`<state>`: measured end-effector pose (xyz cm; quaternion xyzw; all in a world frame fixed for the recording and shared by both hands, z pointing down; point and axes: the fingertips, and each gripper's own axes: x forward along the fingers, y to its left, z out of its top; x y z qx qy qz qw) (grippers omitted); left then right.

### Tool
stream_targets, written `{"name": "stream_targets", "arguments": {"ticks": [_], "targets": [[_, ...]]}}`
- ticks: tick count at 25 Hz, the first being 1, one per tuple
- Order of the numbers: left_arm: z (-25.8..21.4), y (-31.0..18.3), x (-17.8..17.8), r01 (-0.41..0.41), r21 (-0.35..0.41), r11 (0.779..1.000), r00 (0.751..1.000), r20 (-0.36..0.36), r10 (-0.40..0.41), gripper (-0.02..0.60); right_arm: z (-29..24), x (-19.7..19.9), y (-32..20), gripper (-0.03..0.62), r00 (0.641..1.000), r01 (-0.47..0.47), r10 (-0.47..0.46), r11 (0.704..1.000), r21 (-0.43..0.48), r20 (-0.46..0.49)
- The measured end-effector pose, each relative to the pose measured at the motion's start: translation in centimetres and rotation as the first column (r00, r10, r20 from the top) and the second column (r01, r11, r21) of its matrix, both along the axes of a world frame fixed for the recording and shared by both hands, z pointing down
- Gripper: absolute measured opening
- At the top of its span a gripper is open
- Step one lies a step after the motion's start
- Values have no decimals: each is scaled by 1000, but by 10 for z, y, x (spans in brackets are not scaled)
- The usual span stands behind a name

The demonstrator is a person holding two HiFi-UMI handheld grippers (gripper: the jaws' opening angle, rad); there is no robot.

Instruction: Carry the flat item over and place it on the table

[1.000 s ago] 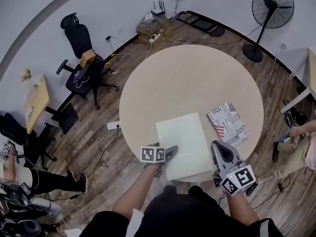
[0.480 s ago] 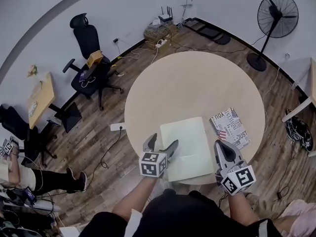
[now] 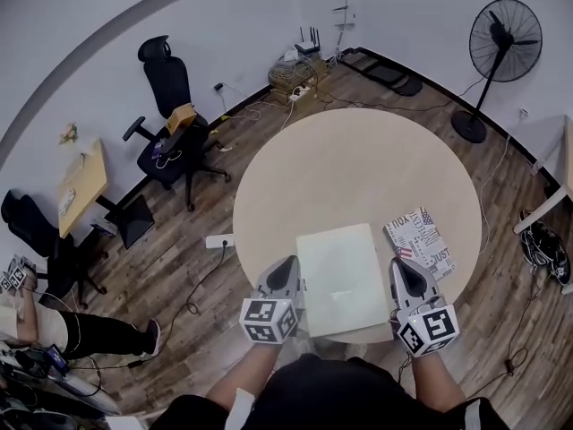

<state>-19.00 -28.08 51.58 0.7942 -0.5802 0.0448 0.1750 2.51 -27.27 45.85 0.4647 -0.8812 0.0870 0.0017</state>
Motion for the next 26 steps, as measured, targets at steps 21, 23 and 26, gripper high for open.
{"name": "stream_targets", "arguments": {"ticks": [21,23,26], "targets": [[-28,6,-2,-20,90,996,999,-24,22,8,-23,23,-21,-3,998,-45,50,994,99,-48],[-27,5,0,-25,81,996,999,-41,29,8,-24,27,-24,-3,997,-54,60,993,100,-50],[-28,2,3,-38,74,997,997,-68,43,8,-25,31,-28,-3,996,-63,69,993,101,-54]]}}
